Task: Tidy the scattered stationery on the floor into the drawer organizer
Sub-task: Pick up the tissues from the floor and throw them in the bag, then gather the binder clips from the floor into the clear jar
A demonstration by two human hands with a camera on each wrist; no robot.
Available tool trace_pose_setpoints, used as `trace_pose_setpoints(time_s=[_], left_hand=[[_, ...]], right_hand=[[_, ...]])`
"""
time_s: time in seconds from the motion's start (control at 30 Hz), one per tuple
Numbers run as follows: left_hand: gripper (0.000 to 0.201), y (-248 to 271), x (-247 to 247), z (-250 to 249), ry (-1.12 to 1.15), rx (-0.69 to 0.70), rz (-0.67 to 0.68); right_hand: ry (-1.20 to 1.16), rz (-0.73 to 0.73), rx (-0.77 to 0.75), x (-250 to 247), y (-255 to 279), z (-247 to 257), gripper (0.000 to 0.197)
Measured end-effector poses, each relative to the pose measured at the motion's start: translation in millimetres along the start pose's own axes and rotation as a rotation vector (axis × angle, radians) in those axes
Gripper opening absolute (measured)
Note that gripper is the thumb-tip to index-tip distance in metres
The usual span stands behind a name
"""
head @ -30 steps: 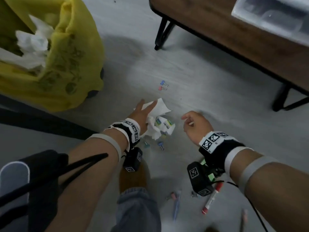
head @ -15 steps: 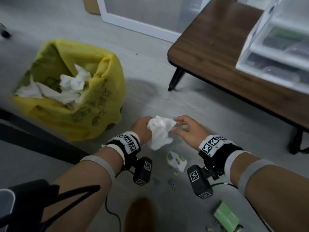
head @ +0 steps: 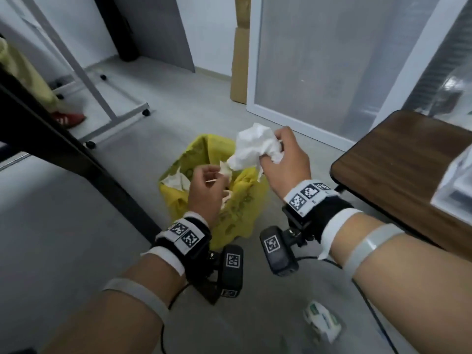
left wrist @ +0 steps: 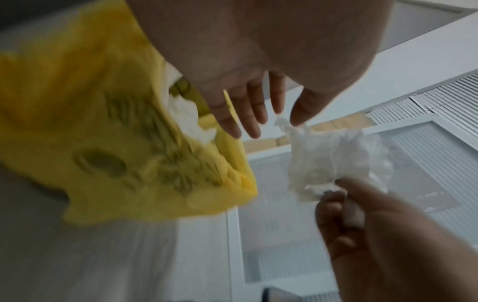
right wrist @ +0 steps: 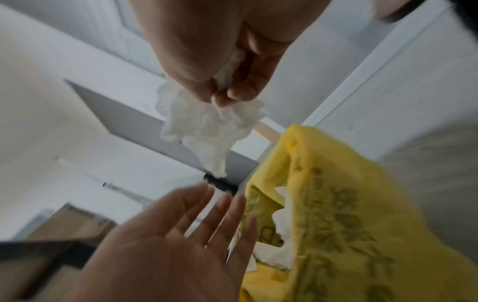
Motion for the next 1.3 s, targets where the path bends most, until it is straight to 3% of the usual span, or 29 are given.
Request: trace_pose_setpoints(time_s=[0.1, 0.23, 0.27, 0.33, 0.4, 0.47, 0.63, 0.83, 0.97, 1.03, 1.1, 1.2, 1.3], left_hand=[[0.019, -5, -45, 3, -0.169, 0.023, -0.263], [0.024, -3, -73, 17, -0.324, 0.003, -0.324], [0.025, -1, -73, 21, -0.336, 0.01, -0.312], [0.024, 4, -61, 27, -0.323, 0.019, -0.266], [0.022, 12, -36, 30, -0.273, 0.042, -0.138], [0.021, 25, 3, 36, -0.216, 0.027, 0.077], [0.024, 88, 134, 75, -0.23, -0.204, 0.665], [0.021, 175, 238, 155, -0.671, -0.069, 1.099], [0.033, 225, 270, 197, -1.13, 0.136, 1.385], [0.041, 234, 277, 206, -1.295, 0.235, 1.443], [0.042, 237, 281, 214, -1.323, 0.227, 1.46], [0.038, 240, 288, 221, -1.334, 0.186, 1.469], [0.033, 237, 292, 222, -1.268, 0.113, 1.423]], right_hand=[[0.151, 0.104, -0.129, 47, -19, 26, 0.027], [0.649, 0.753, -0.132, 119, -9, 7, 0.056], [0.7, 0.804, -0.121, 121, -2, -1, 0.06], [0.657, 0.707, -0.122, 100, 11, -13, 0.053], [0.53, 0.585, -0.132, 69, 27, -27, 0.041], [0.431, 0.536, -0.07, 34, 46, -53, 0.032], [0.46, 0.607, 0.309, -79, 115, -151, 0.022], [0.705, 0.813, 0.687, -208, 233, -255, 0.023], [0.892, 0.872, 1.002, -281, 318, -305, 0.061], [0.931, 0.83, 1.143, -304, 355, -322, 0.082], [0.905, 0.749, 1.237, -315, 385, -334, 0.09], [0.768, 0.617, 1.343, -319, 418, -340, 0.068], [0.694, 0.626, 1.315, -310, 430, -340, 0.035]])
Point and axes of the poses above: each hand's wrist, its own y-axis away from the middle knuckle, its own x-axis out of the palm, z = x × y, the point moved 4 cm from there along -y, towards the middle knuckle, and after that the axes turned 1 degree about z, right-handed, at the moved point
